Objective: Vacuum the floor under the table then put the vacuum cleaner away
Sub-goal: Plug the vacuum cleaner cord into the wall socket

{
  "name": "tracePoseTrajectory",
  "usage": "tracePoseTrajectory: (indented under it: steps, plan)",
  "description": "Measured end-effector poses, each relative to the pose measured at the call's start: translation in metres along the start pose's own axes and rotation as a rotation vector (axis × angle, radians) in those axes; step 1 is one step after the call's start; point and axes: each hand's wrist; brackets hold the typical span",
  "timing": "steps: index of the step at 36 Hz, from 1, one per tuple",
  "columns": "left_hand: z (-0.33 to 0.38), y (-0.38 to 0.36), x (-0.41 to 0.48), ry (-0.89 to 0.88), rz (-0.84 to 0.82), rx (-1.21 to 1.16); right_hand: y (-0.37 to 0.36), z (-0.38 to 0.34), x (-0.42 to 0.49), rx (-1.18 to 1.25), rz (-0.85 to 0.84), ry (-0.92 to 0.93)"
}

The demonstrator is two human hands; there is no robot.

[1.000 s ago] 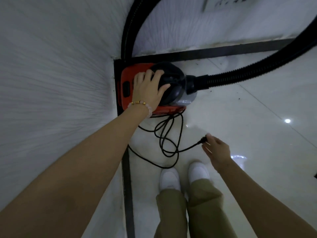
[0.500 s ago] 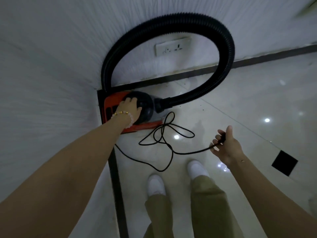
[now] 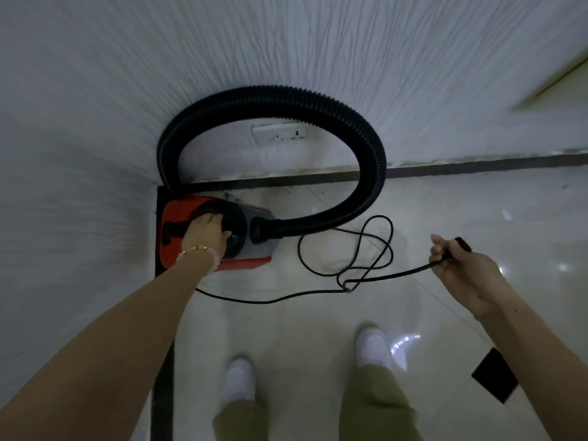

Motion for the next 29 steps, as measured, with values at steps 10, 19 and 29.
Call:
tracePoseTrajectory:
  steps: [10, 19, 29]
  plan:
    - [-0.014, -0.011, 0.015, -0.043, 0.158, 0.115, -0.033, -0.014, 0.060, -0.451, -0.154, 0.072]
    - [-0.025, -0.035, 0.023, -0.223, 0.543, 0.112, -0.110, -0.001, 0.126, -0.647, -0.464, 0.045]
    - [-0.036, -0.043, 0.048, -0.345, 0.692, 0.056, -0.171, 0.030, 0.149, -0.668, -0.590, 0.038]
Point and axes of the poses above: each hand's wrist, its own x-axis towards the middle knuckle, its own y-axis out of the back of the hand, z = x × y, and after that the axes turned 1 degree about -z, right-handed
